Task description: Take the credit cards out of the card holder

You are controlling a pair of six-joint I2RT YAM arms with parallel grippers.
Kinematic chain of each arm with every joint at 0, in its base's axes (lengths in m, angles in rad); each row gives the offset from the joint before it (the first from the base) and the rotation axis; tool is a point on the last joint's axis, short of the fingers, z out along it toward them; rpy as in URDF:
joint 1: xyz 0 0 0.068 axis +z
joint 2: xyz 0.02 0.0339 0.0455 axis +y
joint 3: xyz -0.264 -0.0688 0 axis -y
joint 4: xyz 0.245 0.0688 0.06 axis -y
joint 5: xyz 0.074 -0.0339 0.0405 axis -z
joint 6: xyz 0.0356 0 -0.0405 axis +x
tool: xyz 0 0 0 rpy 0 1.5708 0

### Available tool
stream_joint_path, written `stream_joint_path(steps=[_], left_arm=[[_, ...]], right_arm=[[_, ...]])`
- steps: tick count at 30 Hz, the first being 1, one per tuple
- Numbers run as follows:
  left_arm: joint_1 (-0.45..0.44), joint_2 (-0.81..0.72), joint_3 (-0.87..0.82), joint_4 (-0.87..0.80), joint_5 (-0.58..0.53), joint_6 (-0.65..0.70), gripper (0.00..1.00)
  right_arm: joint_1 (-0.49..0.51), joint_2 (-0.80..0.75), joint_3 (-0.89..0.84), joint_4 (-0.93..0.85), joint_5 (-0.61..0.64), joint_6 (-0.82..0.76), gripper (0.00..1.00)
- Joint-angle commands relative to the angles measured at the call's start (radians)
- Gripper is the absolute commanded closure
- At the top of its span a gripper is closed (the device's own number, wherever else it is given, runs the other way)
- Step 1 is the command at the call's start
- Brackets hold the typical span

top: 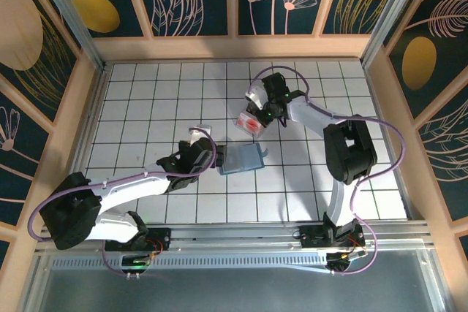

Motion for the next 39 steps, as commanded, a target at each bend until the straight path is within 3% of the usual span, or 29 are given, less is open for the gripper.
stream_joint_path(steps=[1,18,26,34,39], left_arm=[[0.005,0.015,0.021,0.01,-0.025,-0.01,0.01],[0.004,0.006,0.018,0.001,-0.048,-0.012,0.01],[0.004,0.007,0.026,0.001,-0.041,-0.008,0.01],[0.004,-0.009,0.034,-0.004,-0.043,-0.02,0.01],[0.004,-0.039,0.023,-0.005,-0.078,-0.066,0.01]], right_arm=[[-0.009,0.03,0.051,-0.063,-0.016,-0.024,1.0],[-0.009,0.138,0.176,-0.085,-0.046,-0.017,1.0],[-0.01,0.098,0.197,-0.121,-0.046,0.0,0.72],[-0.01,-0.041,0.127,-0.089,-0.046,0.063,0.69],[0.012,-0.16,0.043,-0.029,0.064,0.225,0.69]])
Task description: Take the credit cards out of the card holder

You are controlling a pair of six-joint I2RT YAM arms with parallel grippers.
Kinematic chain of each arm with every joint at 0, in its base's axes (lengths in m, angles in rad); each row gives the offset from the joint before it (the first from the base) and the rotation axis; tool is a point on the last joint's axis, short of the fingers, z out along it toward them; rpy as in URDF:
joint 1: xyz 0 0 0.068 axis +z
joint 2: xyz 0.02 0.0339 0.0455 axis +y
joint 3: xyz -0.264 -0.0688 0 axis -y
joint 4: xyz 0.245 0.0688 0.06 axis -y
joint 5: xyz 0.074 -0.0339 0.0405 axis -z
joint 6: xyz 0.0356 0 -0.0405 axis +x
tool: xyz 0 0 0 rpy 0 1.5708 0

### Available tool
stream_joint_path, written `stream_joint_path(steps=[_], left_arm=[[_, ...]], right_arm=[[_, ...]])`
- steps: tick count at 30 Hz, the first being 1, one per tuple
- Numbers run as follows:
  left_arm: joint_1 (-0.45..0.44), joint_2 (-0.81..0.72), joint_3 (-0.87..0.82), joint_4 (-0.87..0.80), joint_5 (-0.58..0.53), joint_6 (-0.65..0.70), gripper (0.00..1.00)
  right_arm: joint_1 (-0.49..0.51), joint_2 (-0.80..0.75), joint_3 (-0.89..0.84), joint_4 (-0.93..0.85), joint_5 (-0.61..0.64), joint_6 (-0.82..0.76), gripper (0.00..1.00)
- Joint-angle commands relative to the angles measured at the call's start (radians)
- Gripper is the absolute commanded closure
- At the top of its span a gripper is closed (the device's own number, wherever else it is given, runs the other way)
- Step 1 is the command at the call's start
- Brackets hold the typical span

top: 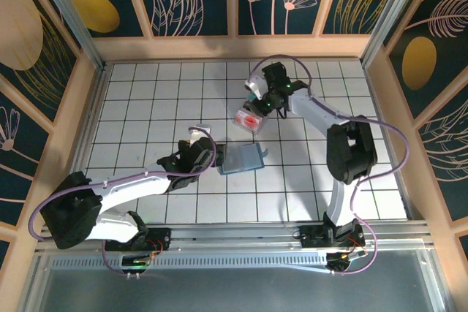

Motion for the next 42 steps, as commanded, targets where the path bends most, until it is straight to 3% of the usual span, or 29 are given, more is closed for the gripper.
stream_joint_path(steps=[1,5,10,19,27,42], left_arm=[[0.007,-0.041,0.012,-0.004,-0.059,-0.055,0.01],[0.047,-0.078,-0.015,-0.007,-0.05,-0.117,0.01],[0.156,-0.123,-0.082,0.005,0.047,-0.211,0.01],[0.221,-0.145,-0.139,0.006,0.044,-0.275,0.01],[0.235,-0.15,-0.169,0.006,0.038,-0.32,0.01],[0.235,-0.176,-0.2,-0.006,0.021,-0.359,0.01]], right_arm=[[0.023,-0.108,-0.066,0.045,0.102,0.164,0.69],[0.069,-0.214,-0.166,0.054,0.217,0.371,0.66],[0.186,-0.3,-0.281,0.016,0.309,0.631,0.61],[0.469,-0.231,-0.358,-0.051,0.412,0.969,0.5],[0.613,-0.049,-0.276,-0.082,0.424,1.042,0.44],[0.604,0.028,-0.26,-0.006,0.381,1.014,0.37]])
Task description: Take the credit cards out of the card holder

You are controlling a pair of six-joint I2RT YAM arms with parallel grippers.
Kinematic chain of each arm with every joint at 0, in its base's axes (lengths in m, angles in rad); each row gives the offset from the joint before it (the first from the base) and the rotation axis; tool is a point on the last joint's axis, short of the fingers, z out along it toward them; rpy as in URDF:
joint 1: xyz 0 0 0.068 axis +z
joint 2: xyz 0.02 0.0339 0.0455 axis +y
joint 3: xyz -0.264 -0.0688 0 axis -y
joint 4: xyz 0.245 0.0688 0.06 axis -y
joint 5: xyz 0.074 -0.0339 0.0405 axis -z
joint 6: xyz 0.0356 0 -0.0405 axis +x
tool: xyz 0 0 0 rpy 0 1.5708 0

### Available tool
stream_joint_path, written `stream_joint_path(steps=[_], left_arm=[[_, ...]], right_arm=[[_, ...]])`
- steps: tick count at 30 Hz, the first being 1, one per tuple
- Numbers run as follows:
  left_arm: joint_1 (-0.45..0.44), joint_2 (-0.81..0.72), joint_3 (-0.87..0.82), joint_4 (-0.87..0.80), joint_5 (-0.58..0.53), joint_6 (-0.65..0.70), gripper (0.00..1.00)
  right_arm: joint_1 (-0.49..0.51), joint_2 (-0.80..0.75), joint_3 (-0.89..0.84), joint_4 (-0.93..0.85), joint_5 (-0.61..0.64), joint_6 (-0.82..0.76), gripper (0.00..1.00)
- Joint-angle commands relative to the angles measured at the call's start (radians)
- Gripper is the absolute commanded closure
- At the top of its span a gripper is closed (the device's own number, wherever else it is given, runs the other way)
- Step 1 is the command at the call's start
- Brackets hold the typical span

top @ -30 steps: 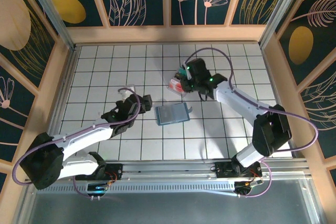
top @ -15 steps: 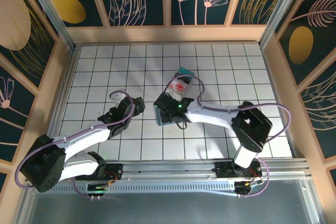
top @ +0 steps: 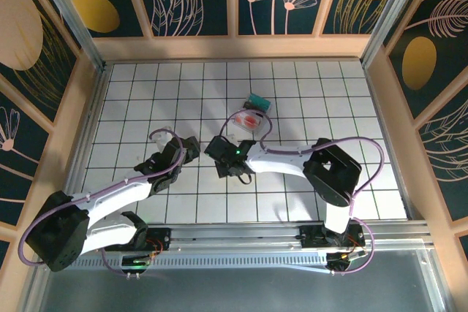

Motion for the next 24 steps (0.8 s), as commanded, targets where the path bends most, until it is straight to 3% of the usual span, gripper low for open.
stream_joint_path(steps=[1,16,20,24], left_arm=[[0.005,-0.016,-0.018,-0.002,-0.017,-0.025,0.01],[0.005,0.027,0.006,0.007,-0.005,-0.006,0.01],[0.005,0.027,0.012,0.004,-0.005,0.005,0.01],[0.006,0.026,0.015,0.001,-0.005,0.015,0.01]], right_arm=[[-0.016,0.018,0.016,0.027,-0.002,0.008,0.36],[-0.045,0.062,-0.029,0.066,-0.06,-0.002,0.37],[-0.057,0.045,-0.056,0.086,-0.096,0.005,0.42],[-0.067,0.017,-0.089,0.114,-0.138,0.011,0.55]])
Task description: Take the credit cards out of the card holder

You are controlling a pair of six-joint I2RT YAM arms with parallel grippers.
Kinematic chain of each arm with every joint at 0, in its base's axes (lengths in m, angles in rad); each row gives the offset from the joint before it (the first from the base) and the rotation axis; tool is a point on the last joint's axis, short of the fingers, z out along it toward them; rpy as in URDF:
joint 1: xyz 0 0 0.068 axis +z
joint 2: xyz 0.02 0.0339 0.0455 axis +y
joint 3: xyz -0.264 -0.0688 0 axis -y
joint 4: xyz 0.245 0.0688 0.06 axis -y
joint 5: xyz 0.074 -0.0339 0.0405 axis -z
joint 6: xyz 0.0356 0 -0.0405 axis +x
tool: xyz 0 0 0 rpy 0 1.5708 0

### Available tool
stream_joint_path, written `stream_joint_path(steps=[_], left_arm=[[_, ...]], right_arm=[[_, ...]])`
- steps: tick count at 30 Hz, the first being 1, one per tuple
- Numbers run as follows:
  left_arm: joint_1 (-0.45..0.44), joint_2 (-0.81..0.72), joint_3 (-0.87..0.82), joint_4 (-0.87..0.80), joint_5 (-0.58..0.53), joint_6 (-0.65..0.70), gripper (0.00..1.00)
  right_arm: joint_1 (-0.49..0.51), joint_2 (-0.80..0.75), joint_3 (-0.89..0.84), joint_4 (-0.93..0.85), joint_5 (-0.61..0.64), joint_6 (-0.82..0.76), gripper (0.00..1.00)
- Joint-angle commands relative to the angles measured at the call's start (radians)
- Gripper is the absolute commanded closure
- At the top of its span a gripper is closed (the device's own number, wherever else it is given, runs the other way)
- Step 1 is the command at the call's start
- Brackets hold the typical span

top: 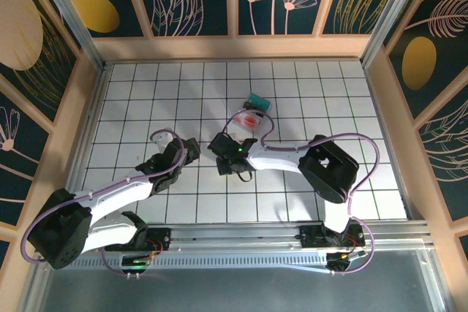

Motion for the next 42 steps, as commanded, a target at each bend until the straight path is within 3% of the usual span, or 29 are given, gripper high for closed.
stream_joint_path(steps=[1,10,22,35,42], left_arm=[[0.005,0.004,0.02,0.001,-0.005,0.018,0.01],[0.005,-0.007,0.039,0.001,0.017,0.07,0.01],[0.005,-0.014,0.073,0.022,0.091,0.153,0.01],[0.005,-0.001,0.08,0.032,0.11,0.158,0.01],[0.005,0.018,0.093,0.033,0.12,0.177,0.01]], right_arm=[[-0.015,-0.011,-0.052,0.012,-0.058,0.013,0.57],[-0.024,-0.081,-0.092,0.051,-0.121,0.032,0.67],[-0.033,-0.157,-0.161,0.096,-0.187,0.05,0.59],[-0.039,-0.151,-0.149,0.081,-0.165,0.06,0.6],[-0.04,-0.177,-0.12,0.014,-0.057,0.07,0.59]])
